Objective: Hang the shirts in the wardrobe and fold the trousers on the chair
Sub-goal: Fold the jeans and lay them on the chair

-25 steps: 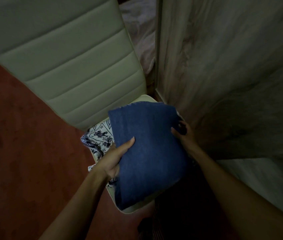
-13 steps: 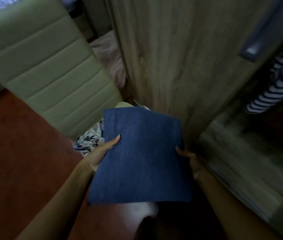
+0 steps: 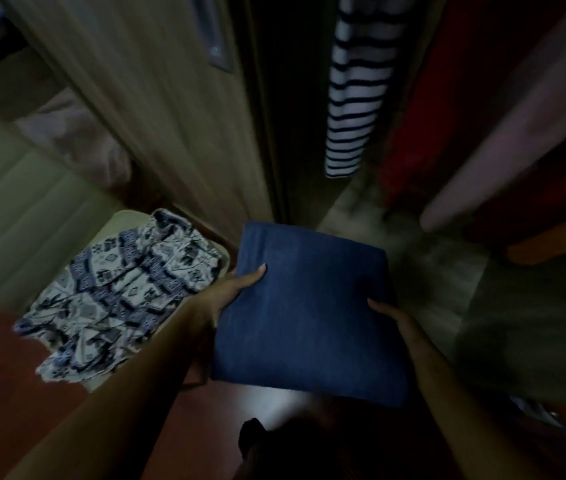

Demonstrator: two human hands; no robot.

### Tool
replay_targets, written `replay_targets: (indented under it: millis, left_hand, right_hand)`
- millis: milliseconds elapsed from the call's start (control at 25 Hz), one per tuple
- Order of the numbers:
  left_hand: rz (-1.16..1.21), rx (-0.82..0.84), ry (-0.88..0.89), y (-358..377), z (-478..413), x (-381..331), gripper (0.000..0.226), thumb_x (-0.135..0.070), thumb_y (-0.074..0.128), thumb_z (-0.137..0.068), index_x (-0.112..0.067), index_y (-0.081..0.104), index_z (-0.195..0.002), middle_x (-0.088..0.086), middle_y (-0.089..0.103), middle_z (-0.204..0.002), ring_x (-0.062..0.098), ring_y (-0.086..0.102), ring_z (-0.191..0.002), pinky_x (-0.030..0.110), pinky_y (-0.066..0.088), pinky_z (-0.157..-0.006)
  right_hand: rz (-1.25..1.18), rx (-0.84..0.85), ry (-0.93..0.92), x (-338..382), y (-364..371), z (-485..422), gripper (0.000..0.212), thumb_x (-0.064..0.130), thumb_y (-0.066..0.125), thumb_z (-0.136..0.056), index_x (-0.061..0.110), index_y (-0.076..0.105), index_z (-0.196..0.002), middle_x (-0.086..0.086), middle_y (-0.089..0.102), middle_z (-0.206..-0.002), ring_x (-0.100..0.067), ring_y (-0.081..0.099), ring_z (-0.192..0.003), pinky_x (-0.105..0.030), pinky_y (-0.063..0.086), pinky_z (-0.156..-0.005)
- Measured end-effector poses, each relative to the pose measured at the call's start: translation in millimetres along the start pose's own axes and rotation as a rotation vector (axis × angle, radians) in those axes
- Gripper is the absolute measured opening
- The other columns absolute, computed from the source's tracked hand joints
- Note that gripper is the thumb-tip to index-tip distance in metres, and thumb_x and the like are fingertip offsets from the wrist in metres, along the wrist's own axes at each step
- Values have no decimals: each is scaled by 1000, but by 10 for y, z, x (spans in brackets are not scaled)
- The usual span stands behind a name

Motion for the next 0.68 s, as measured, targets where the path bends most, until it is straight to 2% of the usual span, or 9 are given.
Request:
replay_targets:
  millis: [200, 320, 480, 600, 680]
  left_hand:
    - [-363, -117, 174, 392, -1042, -130, 69, -44, 82, -67, -12, 56, -122, 4, 67, -116, 17, 66, -100, 35, 53, -85]
    - [-505, -143, 241, 441, -1896, -107, 54, -27, 81, -72, -17, 53, -117, -1, 63, -109, 17, 61, -102, 29, 49, -77]
    - [-632, -237, 375, 416, -2976, -75, 57, -19, 77, -76, -11, 51, -126, 3, 57, -119, 20, 55, -110, 31, 47, -87]
    - [-753, -289, 500, 419, -3692, -112, 51, -14, 70, -83, -6, 49, -130, 6, 55, -121, 17, 51, -108, 25, 43, -87]
    - [-806, -312, 572, 379, -4066, -184, 49, -12, 67, -85, -4, 49, -130, 11, 55, -127, 17, 51, -108, 23, 41, -87]
  right_hand:
    - [-106, -128, -70, 101, -773, -603, 24, 24, 60, -88, 9, 66, -105, -10, 71, -99, -27, 61, -96, -38, 47, -78]
    - [-155, -170, -183, 57, -1146, -1313, 33, 29, 62, -86, 12, 65, -114, -9, 68, -110, -28, 62, -103, -38, 48, -74]
    - [-167, -237, -263, 72, -1419, -2227, 37, 33, 63, -85, 11, 59, -114, -8, 64, -106, -30, 59, -100, -43, 46, -85]
    - [-247, -206, -363, 87, -1572, -2847, 24, 27, 58, -90, 13, 56, -109, -5, 62, -93, -24, 58, -85, -35, 46, -73]
    - [-311, -168, -431, 99, -1659, -3260, 28, 23, 59, -90, 8, 59, -114, -6, 66, -97, -24, 61, -88, -33, 48, -71]
Point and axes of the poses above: each hand's wrist, its own z-axis away from the middle knuckle, its own y-axis out of the palm, x = y × z, the point moved 6 cm from there along -z, towards the middle knuckle
